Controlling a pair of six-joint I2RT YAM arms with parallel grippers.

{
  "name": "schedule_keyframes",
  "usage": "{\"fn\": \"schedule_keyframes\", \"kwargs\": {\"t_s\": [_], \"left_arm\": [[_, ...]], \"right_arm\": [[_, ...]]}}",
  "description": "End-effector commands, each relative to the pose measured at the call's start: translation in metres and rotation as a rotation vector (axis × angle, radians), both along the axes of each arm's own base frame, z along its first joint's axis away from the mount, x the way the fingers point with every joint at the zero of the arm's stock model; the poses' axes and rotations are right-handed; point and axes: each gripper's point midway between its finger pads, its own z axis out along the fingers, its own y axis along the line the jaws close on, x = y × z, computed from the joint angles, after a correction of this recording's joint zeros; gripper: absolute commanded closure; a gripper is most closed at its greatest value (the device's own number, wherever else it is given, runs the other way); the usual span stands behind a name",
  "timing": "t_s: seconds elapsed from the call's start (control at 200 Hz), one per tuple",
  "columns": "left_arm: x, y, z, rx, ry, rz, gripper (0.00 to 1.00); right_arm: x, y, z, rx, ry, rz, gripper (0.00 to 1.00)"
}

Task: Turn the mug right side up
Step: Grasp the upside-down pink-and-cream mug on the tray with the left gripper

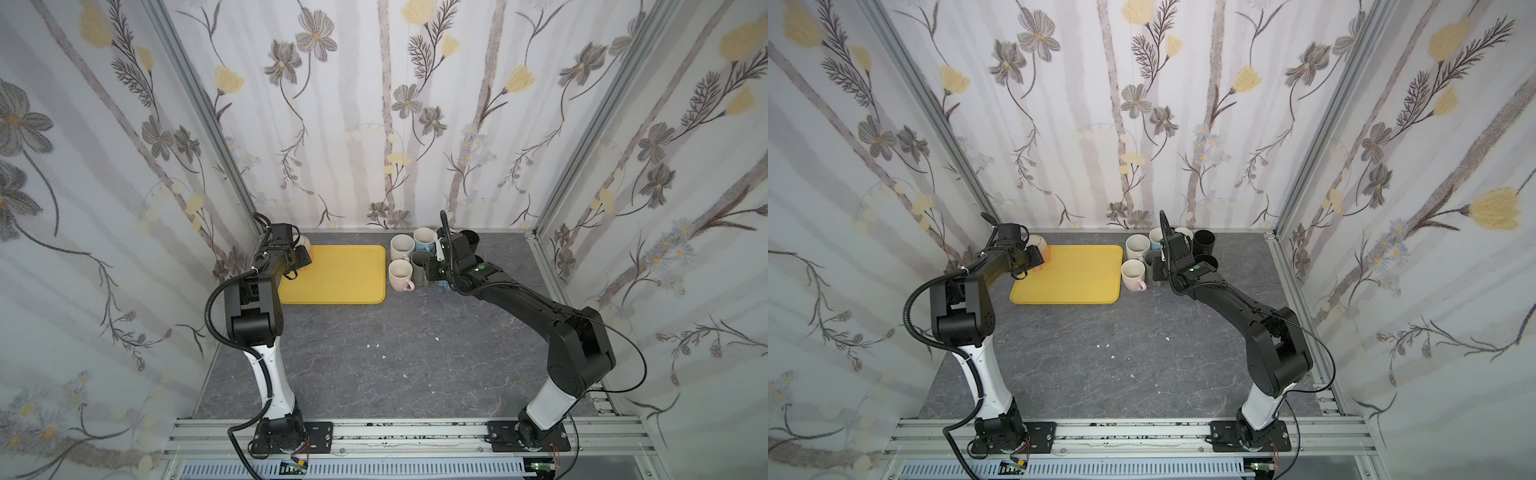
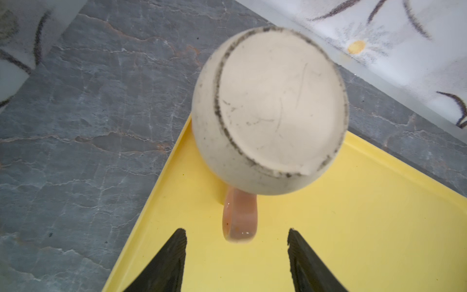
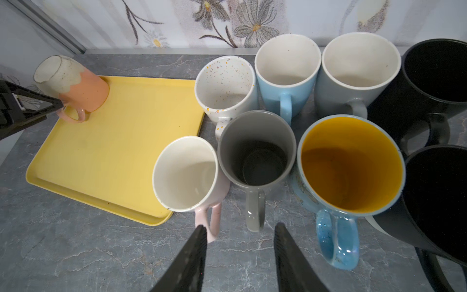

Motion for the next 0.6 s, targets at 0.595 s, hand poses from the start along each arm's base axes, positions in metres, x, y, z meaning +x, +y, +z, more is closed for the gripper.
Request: {"fn": "schedule_keyframes", "kwargs": {"t_s": [0.595], "left_arm": [[0.009,-0.007,-0.035,0.009,-0.035,0.016,0.63]], "right_arm": [[0.0,0.002,0.004,0.001,-0.014,0.01,0.57]]}}
